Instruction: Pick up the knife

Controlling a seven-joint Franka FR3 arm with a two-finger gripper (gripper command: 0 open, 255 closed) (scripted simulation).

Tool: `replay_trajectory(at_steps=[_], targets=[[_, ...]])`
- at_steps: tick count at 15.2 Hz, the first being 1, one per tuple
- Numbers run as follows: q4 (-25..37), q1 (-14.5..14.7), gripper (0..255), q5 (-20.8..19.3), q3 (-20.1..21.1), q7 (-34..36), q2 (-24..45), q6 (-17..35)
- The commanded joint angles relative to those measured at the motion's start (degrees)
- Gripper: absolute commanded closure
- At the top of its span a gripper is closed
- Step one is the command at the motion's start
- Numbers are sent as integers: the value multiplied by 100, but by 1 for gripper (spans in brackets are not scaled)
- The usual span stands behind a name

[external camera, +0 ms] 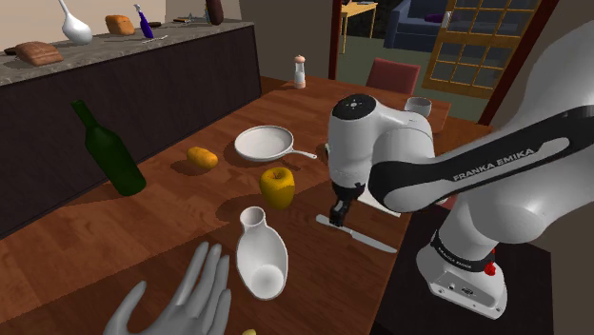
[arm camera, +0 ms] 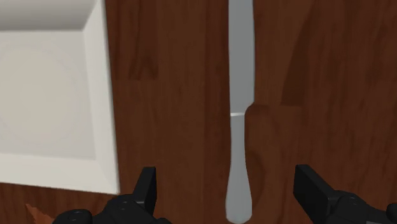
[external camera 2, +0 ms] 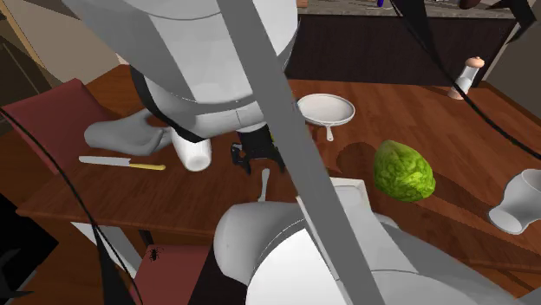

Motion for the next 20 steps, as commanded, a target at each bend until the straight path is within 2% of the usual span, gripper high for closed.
replay_trajectory(at_steps=[1,8,11,12,20], targets=[[-108,13,0,-10,354,317,350,401],[-300,-212,0,-135,655,568,1015,1244],[-312,-239,0,-154,683,594,1076,1315],[-307,-247,255,-161,682,591,1082,1317],[-317,-270,255,-177,676,579,1099,1347]])
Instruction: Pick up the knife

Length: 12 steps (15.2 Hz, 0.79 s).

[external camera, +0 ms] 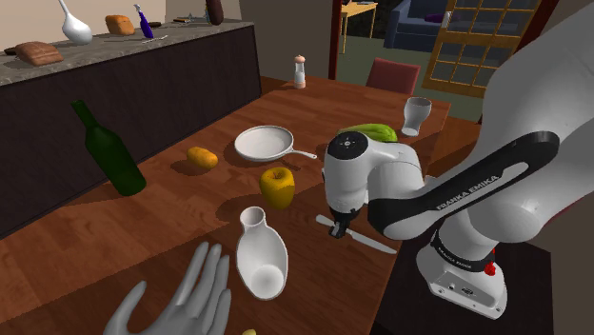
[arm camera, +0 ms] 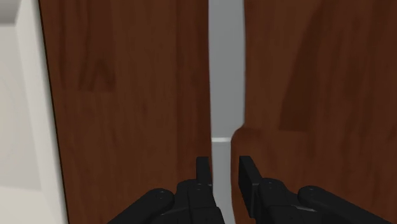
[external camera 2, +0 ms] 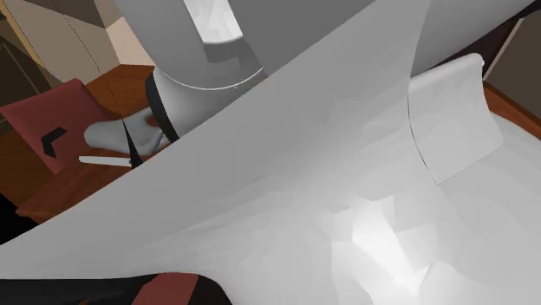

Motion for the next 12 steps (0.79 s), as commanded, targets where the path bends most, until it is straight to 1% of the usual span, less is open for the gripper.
replay_trajectory(at_steps=[1,6,12], targets=[[-27,8,255,14,-1,12,-11,-16],[96,196,255,133,-228,-185,-511,-629],[301,319,255,168,-453,-357,-1007,-1318]])
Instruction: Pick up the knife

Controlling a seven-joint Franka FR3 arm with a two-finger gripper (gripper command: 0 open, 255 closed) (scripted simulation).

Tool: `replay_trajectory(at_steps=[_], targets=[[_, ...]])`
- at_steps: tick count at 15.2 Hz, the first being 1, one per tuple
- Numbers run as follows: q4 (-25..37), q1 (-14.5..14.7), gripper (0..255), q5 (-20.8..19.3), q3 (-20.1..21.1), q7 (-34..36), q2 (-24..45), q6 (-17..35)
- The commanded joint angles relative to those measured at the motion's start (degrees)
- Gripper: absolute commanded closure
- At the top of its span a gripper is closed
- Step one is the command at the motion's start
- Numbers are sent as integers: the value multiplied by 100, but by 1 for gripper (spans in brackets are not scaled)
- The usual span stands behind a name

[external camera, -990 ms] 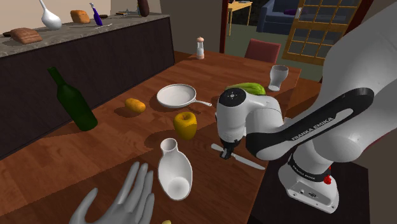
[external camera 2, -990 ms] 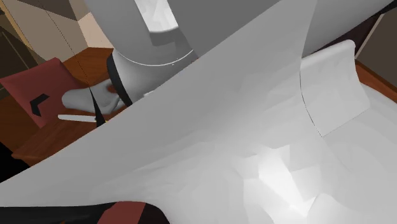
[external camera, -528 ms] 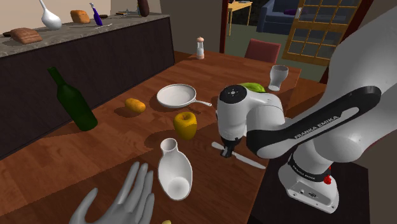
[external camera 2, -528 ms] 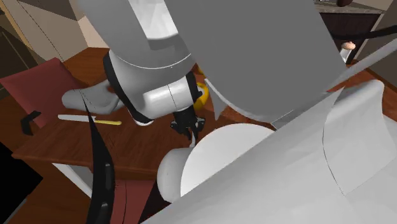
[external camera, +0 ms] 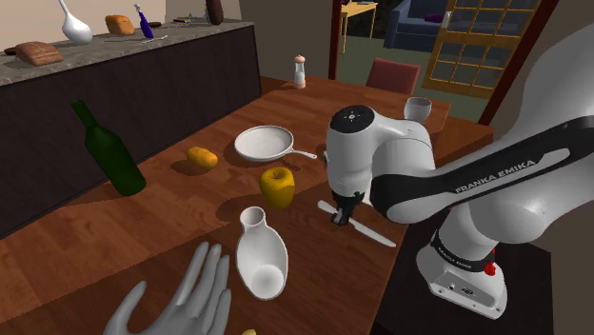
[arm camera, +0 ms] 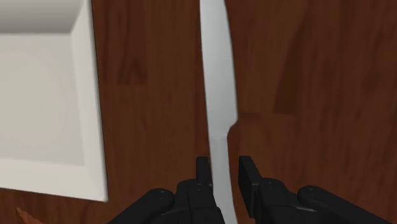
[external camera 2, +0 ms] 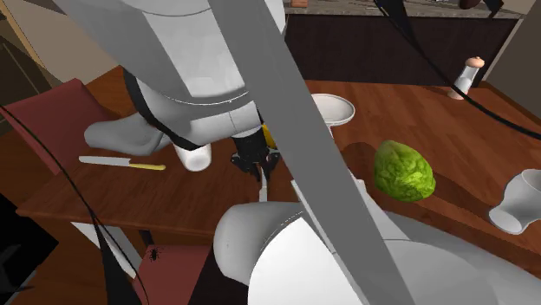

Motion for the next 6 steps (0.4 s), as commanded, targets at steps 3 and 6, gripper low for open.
replay_trajectory(at_steps=[3,6], targets=[[167,52,255,-6,-130,-91,-278,-444],[217,61,255,-12,-166,-116,-351,-565]])
